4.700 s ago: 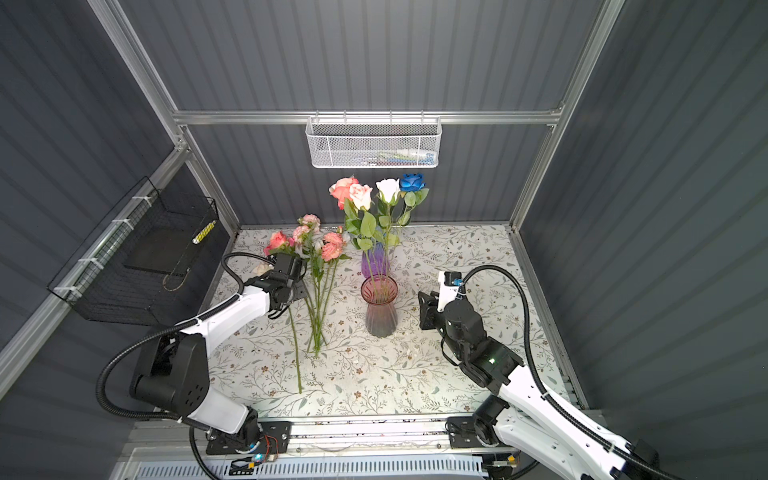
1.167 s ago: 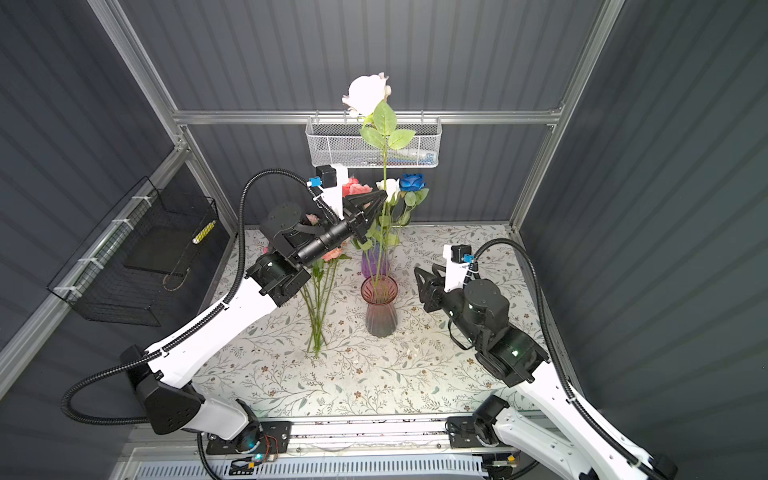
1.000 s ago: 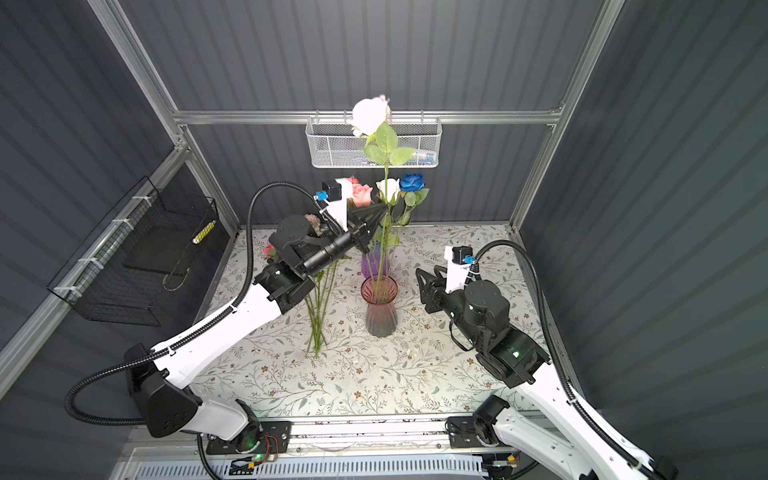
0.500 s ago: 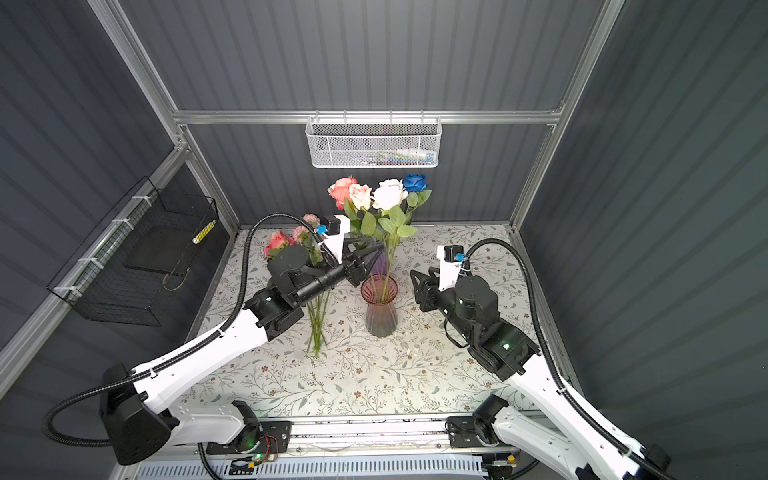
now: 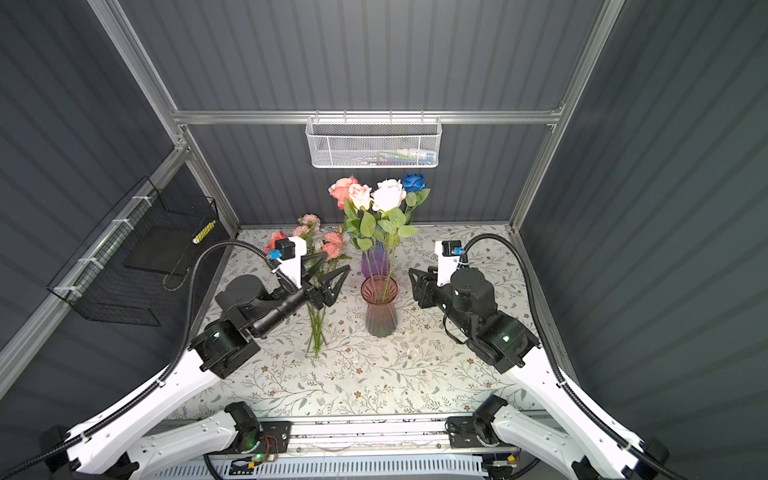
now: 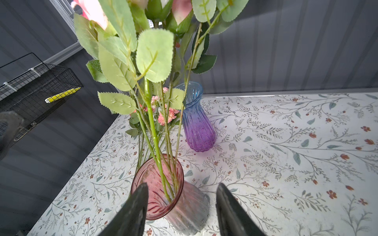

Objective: Arrange the flowers into the vase
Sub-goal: 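Open the left gripper and withdraw it toward the lying bunch, then move the right gripper to the vase rim while the left gripper reaches the bunch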

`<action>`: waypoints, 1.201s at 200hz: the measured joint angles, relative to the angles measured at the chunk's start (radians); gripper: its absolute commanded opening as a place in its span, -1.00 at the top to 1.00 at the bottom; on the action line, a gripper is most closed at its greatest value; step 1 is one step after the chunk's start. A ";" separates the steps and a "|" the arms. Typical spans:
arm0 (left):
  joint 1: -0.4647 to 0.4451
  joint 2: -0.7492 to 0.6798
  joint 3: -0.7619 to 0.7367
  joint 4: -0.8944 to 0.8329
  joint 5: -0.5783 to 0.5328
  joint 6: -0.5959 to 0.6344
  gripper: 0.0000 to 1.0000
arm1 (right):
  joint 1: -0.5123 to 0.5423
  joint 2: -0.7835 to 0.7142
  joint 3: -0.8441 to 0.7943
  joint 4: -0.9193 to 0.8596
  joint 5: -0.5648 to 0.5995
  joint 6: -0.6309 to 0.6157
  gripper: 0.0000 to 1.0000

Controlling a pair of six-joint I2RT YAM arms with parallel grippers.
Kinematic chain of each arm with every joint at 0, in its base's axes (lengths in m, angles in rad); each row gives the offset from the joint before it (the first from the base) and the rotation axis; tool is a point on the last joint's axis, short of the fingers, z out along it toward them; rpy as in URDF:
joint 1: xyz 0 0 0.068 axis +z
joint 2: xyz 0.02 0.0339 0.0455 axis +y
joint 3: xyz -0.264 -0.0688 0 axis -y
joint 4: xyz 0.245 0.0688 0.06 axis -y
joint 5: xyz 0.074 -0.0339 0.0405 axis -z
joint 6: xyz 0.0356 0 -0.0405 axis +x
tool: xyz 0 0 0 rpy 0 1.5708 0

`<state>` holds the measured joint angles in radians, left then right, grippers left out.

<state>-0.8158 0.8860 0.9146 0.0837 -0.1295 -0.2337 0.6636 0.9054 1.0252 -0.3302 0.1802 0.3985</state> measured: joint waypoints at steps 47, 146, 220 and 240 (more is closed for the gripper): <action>-0.001 -0.140 -0.266 -0.135 -0.376 -0.286 -0.92 | -0.002 0.097 0.133 -0.209 0.038 0.063 -0.13; 0.042 0.092 -0.299 -0.275 -0.502 -0.443 -0.99 | -0.023 0.270 0.327 -0.452 0.005 0.148 -0.05; 0.204 -0.014 -0.349 -0.362 -0.475 -0.491 -0.99 | -0.016 0.341 0.340 -0.396 -0.105 0.143 0.05; 0.215 -0.006 -0.370 -0.373 -0.448 -0.509 -0.99 | -0.027 0.407 0.371 -0.403 -0.110 0.143 0.05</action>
<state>-0.6006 0.8795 0.5442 -0.2897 -0.5774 -0.7425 0.6365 1.3121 1.3960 -0.7334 0.0704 0.5419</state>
